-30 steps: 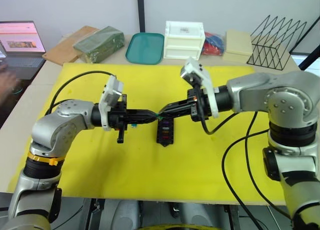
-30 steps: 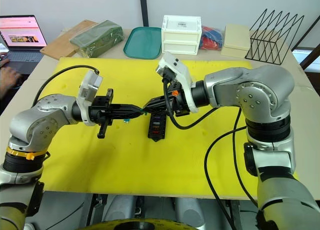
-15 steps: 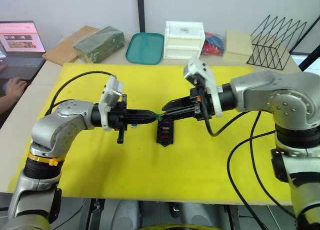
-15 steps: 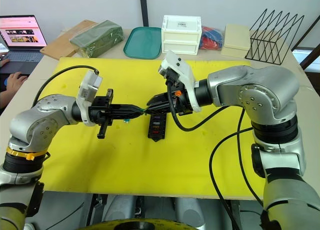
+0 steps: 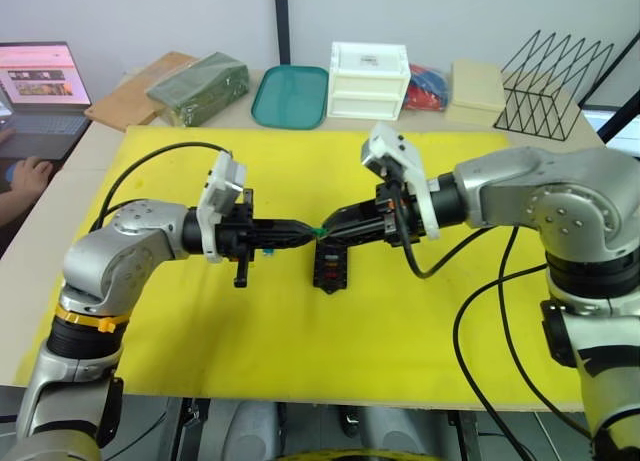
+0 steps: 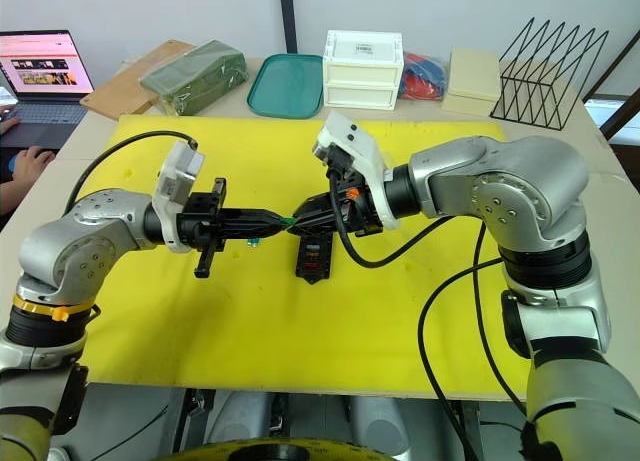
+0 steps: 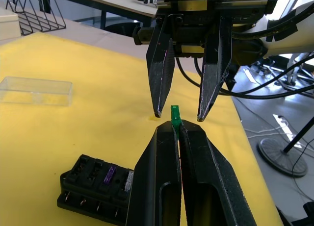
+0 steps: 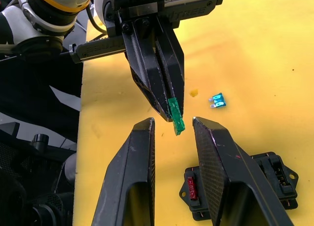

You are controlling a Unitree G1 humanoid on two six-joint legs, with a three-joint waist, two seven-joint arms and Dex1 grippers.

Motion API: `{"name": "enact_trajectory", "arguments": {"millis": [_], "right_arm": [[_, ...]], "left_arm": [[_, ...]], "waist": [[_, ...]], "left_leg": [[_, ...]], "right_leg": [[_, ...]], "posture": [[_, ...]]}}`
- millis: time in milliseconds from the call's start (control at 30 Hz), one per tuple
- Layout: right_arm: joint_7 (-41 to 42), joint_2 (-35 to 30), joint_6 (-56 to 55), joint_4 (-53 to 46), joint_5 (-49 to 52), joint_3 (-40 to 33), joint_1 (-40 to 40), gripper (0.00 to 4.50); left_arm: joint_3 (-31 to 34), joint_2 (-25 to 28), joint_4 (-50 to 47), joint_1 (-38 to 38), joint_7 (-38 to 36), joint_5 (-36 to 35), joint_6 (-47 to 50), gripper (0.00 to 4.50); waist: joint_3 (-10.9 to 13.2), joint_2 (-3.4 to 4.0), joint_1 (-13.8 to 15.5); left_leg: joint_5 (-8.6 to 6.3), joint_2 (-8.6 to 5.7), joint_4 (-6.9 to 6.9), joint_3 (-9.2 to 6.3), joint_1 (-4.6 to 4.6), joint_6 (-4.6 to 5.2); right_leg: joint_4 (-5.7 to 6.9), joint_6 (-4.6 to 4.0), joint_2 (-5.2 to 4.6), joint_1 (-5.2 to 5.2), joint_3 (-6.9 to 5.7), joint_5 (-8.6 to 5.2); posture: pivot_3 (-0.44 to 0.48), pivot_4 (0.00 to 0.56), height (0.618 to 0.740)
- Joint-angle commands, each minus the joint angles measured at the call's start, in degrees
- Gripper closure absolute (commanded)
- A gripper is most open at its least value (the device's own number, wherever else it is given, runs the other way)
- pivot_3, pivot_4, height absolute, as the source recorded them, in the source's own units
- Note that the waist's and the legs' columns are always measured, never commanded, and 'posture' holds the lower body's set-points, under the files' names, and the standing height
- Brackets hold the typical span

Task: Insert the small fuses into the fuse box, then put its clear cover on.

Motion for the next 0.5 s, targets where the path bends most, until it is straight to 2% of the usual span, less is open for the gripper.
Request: {"name": "enact_trajectory", "arguments": {"millis": [33,100,133,200,267,500], "right_arm": [[0.0,0.3,-0.9,-0.4,0.1,-0.8,-0.2,3.2],[0.0,0.4,-1.0,-0.4,0.1,-0.9,-0.2,3.2],[0.0,0.5,-1.0,-0.3,0.1,-0.9,-0.2,3.38],[0.0,0.5,-1.1,-0.4,0.1,-0.9,-0.2,3.8],[0.0,0.6,-1.1,-0.3,0.1,-0.9,-0.2,4.46],[-0.1,1.0,-1.3,-0.2,-0.1,-0.6,-0.6,4.49]], "left_arm": [[1.5,0.7,-1.5,-0.3,0.1,-0.5,-1.1,4.5],[1.4,0.7,-1.5,-0.3,0.2,-0.6,-1.1,4.5],[1.4,0.7,-1.5,-0.3,0.2,-0.6,-1.1,4.5],[1.4,0.6,-1.5,-0.3,0.2,-0.5,-1.2,4.5],[1.4,0.6,-1.5,-0.3,0.3,-0.4,-1.2,4.5],[1.2,0.9,-1.3,-0.4,0.4,-0.4,-1.1,4.5]], "waist": [[0.0,0.0,0.0],[0.0,0.0,0.0],[0.0,0.0,0.0],[0.0,0.0,0.0],[0.0,0.0,0.0],[0.0,0.0,0.0]], "left_leg": [[0.0,0.0,0.0,0.0,0.0,0.0],[0.0,0.0,0.0,0.0,0.0,0.0],[0.0,0.0,0.0,0.0,0.0,0.0],[0.0,0.0,0.0,0.0,0.0,0.0],[0.0,0.0,0.0,0.0,0.0,0.0],[0.0,0.0,0.0,0.0,0.0,0.0]], "right_leg": [[0.0,0.0,0.0,0.0,0.0,0.0],[0.0,0.0,0.0,0.0,0.0,0.0],[0.0,0.0,0.0,0.0,0.0,0.0],[0.0,0.0,0.0,0.0,0.0,0.0],[0.0,0.0,0.0,0.0,0.0,0.0],[0.0,0.0,0.0,0.0,0.0,0.0]], "posture": [[0.0,0.15,0.74],[0.0,0.15,0.74],[0.0,0.15,0.74],[0.0,0.15,0.74],[0.0,0.15,0.74],[0.0,0.15,0.74]]}}
